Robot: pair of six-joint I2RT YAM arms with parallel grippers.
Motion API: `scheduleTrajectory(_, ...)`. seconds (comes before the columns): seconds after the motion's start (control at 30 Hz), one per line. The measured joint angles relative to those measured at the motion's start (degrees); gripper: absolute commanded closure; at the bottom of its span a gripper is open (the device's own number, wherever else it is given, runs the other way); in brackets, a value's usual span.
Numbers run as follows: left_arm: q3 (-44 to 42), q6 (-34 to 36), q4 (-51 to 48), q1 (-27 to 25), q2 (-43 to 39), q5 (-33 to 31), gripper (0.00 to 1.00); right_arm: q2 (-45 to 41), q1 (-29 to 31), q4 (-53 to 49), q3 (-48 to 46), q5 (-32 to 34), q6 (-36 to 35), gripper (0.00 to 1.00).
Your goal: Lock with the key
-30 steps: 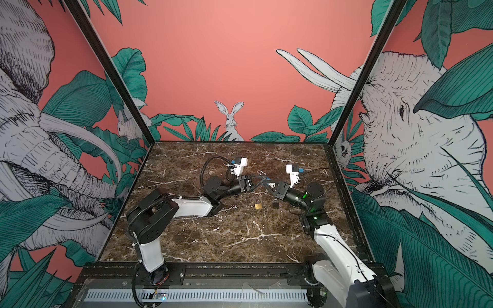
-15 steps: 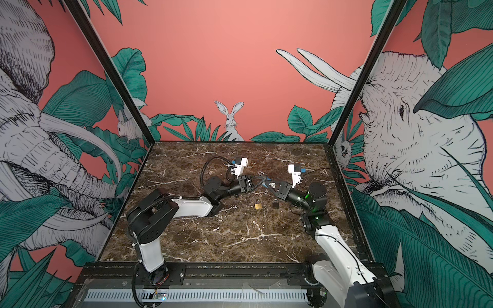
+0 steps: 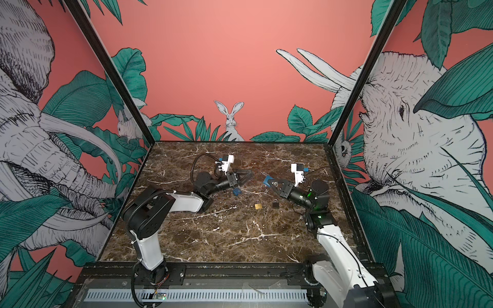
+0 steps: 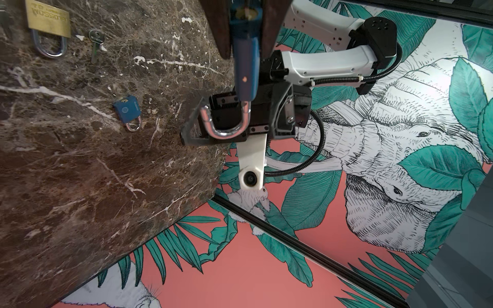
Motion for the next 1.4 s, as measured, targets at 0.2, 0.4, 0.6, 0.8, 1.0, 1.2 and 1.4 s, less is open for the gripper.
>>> scheduleTrajectory(0.2, -2.3, 10.2, -12.0, 3.4, -7.8, 1.9, 0.05, -2.3, -0.4, -9.6, 4.8, 0.3, -5.4, 1.0)
scheduleTrajectory(0.4, -2.1, 24.1, -26.5, 3.3, -17.9, 2.9, 0.06, -5.8, -0.4, -21.7, 7.5, 1.8, -12.9, 1.0)
scheduleTrajectory(0.6, -1.3, 34.5, -37.0, 3.2, -22.5, 3.1, 0.07, -6.3, -0.5, -27.4, 9.6, -0.8, -16.4, 1.0)
scheduleTrajectory(0.8, -1.3, 36.8, -36.9, 3.2, -22.3, 7.3, 0.08, -3.5, -0.5, -25.7, 10.3, -8.4, -13.2, 1.0)
scheduleTrajectory(1.0, -1.3, 36.6, -34.5, 3.2, -21.4, 10.9, 0.08, -2.5, -0.5, -23.2, 10.3, -14.9, -9.7, 1.0)
scheduleTrajectory(1.2, -1.3, 35.2, -31.5, 3.2, -19.3, 13.2, 0.11, -1.4, -0.5, -21.5, 9.5, -17.9, -7.1, 1.0)
scheduleTrajectory(1.4, -1.3, 32.6, -28.9, 3.2, -17.9, 14.3, 0.15, -0.7, -0.5, -18.4, 7.6, -18.4, -4.5, 1.0)
